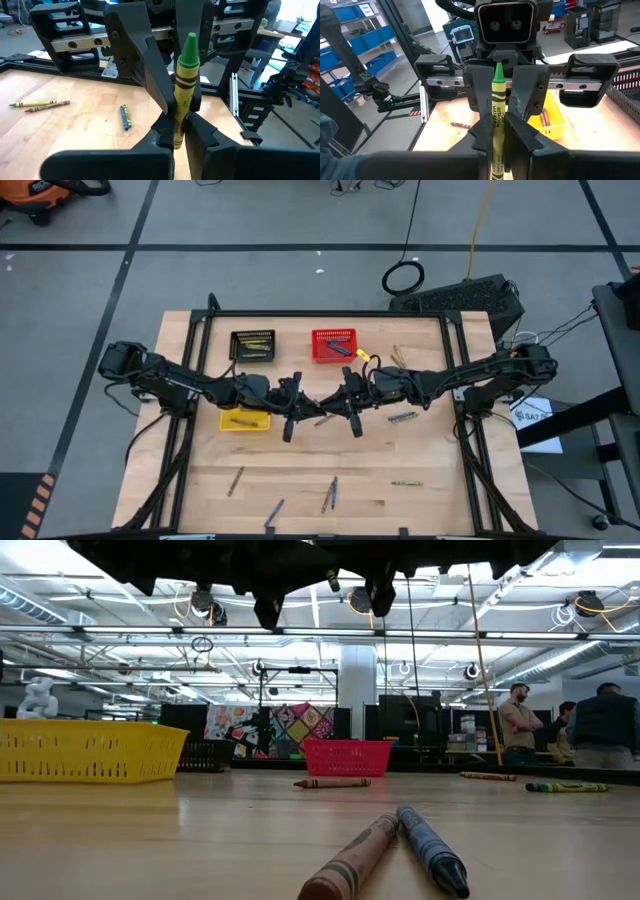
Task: Sort crayons
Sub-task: Put the green crayon into the black basket
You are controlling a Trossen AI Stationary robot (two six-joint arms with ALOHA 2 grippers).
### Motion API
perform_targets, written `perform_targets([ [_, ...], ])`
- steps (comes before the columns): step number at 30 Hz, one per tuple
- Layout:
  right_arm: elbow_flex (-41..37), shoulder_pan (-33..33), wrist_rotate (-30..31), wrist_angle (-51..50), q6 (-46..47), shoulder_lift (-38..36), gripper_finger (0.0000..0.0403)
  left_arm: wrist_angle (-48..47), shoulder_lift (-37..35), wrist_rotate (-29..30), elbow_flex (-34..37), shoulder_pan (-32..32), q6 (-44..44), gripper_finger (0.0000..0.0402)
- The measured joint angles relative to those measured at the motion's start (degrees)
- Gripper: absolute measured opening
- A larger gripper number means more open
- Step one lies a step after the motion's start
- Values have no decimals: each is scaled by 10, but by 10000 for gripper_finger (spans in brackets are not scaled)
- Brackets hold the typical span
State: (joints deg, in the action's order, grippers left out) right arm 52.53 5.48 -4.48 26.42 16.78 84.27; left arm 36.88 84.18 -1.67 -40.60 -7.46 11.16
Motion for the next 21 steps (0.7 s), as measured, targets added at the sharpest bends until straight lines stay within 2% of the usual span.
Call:
perform_targets([
  [8,0,0,4,4,0,0,61,-68,0,6,0,9,-31,15],
  [21,0,0,4,-24,1,0,98,-280,-9,11,0,119,-58,15],
])
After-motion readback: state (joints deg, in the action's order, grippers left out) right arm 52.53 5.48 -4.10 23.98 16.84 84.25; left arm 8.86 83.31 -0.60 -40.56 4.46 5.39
